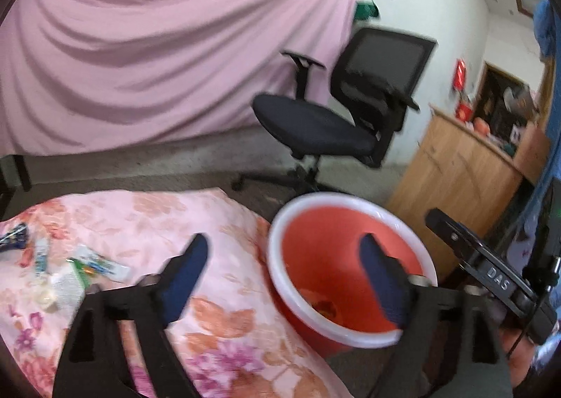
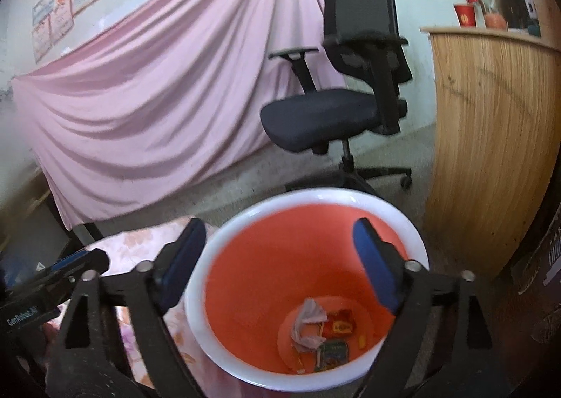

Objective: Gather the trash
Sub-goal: 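Move both open tools back over the bed toward the remaining trash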

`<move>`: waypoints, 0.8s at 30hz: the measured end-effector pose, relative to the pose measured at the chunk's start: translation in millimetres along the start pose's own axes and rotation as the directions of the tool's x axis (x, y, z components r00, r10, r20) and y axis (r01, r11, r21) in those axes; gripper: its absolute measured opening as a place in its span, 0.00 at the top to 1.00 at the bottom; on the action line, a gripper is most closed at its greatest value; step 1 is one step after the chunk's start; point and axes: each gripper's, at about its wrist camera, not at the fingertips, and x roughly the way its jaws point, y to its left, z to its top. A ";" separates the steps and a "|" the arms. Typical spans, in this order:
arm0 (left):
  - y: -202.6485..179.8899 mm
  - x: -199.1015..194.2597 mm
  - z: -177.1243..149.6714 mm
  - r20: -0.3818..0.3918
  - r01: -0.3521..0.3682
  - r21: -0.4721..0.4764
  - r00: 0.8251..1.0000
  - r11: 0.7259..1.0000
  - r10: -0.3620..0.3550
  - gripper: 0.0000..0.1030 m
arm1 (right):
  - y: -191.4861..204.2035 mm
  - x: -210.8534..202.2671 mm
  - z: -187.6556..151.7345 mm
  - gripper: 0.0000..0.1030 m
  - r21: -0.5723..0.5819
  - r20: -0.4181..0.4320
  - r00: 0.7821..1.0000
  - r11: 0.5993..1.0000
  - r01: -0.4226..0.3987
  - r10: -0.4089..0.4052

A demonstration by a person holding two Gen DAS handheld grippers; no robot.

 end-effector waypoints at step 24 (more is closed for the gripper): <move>87.8 -145.9 -3.3 0.431 -0.293 -0.058 0.855 0.954 0.289 0.01 | 114.9 -62.3 6.3 0.00 -0.166 0.411 0.870 0.961 -0.221 0.272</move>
